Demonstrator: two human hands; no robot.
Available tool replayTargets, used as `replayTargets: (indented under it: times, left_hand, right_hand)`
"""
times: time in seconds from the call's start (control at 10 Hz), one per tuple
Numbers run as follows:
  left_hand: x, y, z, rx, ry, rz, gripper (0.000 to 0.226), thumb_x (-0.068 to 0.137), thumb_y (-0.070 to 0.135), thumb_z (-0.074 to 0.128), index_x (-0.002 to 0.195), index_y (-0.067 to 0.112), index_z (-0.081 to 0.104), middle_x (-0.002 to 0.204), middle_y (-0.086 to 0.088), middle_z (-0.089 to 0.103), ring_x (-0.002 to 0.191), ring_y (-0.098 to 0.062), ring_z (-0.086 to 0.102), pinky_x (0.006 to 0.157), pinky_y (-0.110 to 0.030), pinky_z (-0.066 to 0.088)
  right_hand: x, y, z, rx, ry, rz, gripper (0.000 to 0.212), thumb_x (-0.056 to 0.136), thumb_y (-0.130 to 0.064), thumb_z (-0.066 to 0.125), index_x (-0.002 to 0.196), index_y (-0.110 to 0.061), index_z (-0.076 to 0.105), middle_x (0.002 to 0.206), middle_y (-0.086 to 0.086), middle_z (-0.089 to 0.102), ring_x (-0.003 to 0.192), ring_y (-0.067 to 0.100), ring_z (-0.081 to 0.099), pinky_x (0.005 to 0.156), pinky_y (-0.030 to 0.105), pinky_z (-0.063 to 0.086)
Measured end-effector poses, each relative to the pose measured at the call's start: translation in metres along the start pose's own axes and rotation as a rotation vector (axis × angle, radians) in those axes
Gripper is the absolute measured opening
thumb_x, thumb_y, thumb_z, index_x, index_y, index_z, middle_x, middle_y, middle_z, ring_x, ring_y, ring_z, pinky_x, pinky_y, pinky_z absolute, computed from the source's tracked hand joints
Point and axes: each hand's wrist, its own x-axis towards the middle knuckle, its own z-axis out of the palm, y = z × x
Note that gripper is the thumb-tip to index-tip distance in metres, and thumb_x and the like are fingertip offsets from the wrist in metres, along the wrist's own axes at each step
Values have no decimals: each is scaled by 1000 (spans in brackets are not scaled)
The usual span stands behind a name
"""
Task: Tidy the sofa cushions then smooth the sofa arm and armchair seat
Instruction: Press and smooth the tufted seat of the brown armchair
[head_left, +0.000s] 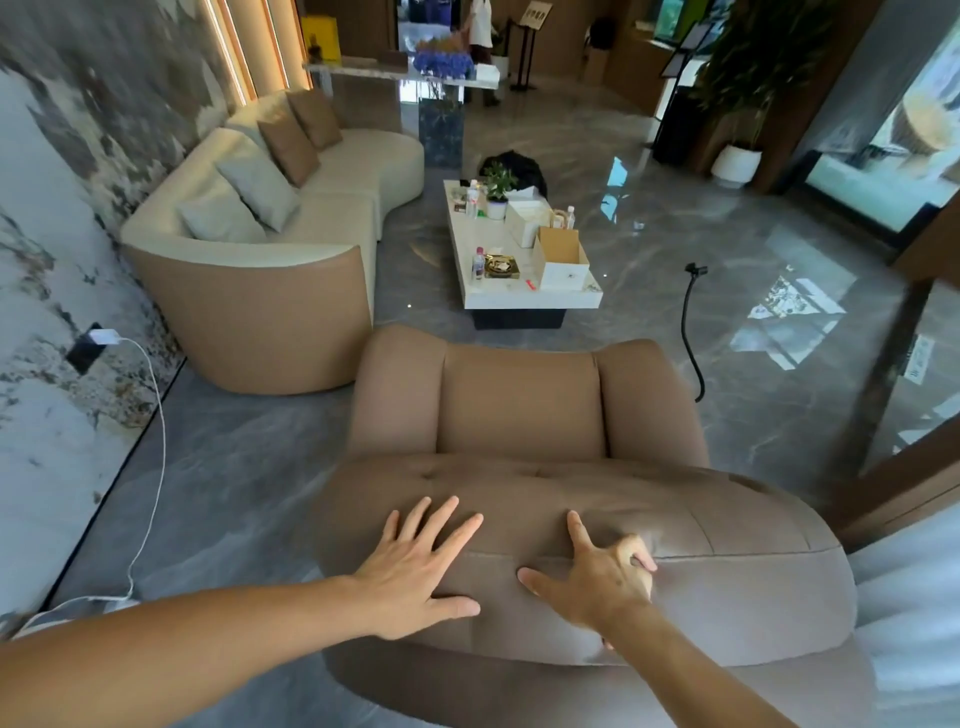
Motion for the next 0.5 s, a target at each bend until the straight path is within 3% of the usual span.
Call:
replayTargets:
  times: [0.1,0.3,0.4,0.5]
  left_hand:
    - [0,-4,-5,18,-32,-8,94,77,89,24,146,46,-24,163,-1,-21,148,-35,-14,117,-63,2]
    - [-4,-6,-24,-71,-84,-33,98,75,85,36,149,44,-12,164,-1,-11,148,-34,-9,117,-62,8]
    - [-14,-14,-48,-153,-110,-30,82,85,69,45,152,35,12,163,-2,10,147,-29,10,116,-53,23]
    - [-29,-35,-87,-180,-112,-76,50,92,57,47,132,26,53,140,-2,51,130,-24,44,104,-43,41]
  right_hand:
    - [-1,-7,-2,43,-17,1,113,60,-94,35,151,-43,-9,145,39,10,125,46,48,98,40,51]
    - [-6,-22,-10,-8,-51,5,105,67,-88,35,150,-44,-13,145,35,5,122,45,51,94,44,54]
    - [-8,-35,-23,-127,-82,-29,94,78,-79,35,154,-36,-2,149,27,12,126,39,46,95,42,53]
    - [-11,-72,-46,-132,-21,-189,72,85,-64,47,144,-22,40,145,14,36,124,35,46,89,39,54]
